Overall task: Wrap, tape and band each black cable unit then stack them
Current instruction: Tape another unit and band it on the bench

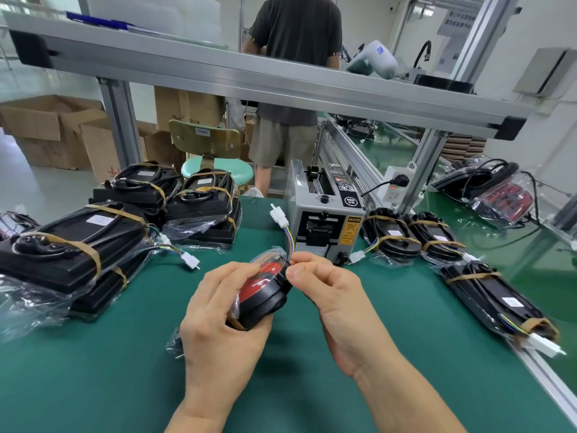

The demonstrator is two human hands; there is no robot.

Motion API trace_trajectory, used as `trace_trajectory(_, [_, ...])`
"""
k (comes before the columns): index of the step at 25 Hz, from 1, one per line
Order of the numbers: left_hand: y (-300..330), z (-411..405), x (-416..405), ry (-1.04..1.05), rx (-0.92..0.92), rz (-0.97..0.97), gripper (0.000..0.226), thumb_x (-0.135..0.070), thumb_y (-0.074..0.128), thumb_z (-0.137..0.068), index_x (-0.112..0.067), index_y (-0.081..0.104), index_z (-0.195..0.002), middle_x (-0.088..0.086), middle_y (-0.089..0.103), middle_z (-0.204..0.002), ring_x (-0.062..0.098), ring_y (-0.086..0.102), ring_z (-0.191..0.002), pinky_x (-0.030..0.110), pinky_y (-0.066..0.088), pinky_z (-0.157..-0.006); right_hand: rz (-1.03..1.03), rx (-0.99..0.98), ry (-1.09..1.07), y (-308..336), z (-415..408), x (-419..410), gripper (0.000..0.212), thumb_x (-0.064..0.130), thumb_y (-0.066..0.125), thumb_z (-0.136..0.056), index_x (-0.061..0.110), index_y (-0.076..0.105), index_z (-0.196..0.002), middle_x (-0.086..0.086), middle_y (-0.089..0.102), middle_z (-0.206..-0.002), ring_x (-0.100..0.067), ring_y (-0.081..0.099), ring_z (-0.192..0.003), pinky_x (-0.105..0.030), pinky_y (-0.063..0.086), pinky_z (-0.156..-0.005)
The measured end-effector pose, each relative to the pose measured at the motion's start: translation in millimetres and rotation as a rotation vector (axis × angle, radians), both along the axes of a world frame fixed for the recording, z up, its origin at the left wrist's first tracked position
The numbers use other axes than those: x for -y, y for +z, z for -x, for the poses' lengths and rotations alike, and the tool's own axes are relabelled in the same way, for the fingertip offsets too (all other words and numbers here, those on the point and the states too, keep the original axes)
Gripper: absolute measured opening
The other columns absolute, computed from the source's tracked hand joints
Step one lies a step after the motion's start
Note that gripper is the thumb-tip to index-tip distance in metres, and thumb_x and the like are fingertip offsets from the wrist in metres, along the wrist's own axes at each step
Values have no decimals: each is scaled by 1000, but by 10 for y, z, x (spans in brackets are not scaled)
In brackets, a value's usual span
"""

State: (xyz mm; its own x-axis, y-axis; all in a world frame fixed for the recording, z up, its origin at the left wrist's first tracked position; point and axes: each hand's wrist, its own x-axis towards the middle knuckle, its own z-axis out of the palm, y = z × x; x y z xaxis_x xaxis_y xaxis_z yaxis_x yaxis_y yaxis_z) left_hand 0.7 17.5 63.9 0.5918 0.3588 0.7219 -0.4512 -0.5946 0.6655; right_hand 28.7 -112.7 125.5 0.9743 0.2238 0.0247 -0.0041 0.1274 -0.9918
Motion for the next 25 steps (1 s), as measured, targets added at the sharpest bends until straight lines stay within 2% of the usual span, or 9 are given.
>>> trace_trajectory(6, [11,17,11,2,16,30,52,-10,77,-59,-22,66,-109,-7,60,-108,18,61,-100,41,51,-84,8,6,2,-2,20,-22,29,5,66,-82,19,71,-56,2,61,-112,8,59,-91,-1,40,-73])
trace_trajectory(11, [14,25,7,9,-1,27,49,-9,77,-59,-14,68,-107,-3,61,-107,19,61,-99,40,51,-84,53,59,-42,-9,22,-53,29,5,68,-80,19,69,-54,7,61,-102,7,59,-89,-1,40,-73])
trace_trajectory(17, [27,30,1,2,-6,42,50,-5,76,-58,-14,68,-106,-4,61,-107,13,60,-101,30,49,-88,143,135,-130,-55,35,-112,27,9,70,-78,21,68,-54,13,61,-94,3,59,-83,-13,44,-80])
trace_trajectory(20, [26,28,5,-2,-14,44,51,-2,80,-58,-14,68,-106,-4,61,-107,14,60,-101,31,49,-88,221,185,-194,-84,33,-131,26,9,71,-76,25,68,-56,19,61,-87,-3,57,-82,-21,43,-80])
trace_trajectory(22, [29,28,13,2,-9,41,50,-5,78,-58,-14,68,-106,-4,61,-107,15,60,-100,32,49,-87,231,186,-243,-108,37,-145,20,8,71,-76,25,67,-65,13,64,-89,-7,59,-83,-24,47,-78])
trace_trajectory(25, [28,30,24,22,-11,47,54,2,82,-56,-14,68,-106,-2,62,-106,14,60,-99,32,49,-87,20,54,-226,-135,46,-160,25,7,66,-81,26,59,-95,6,64,-98,0,63,-89,-13,48,-76])
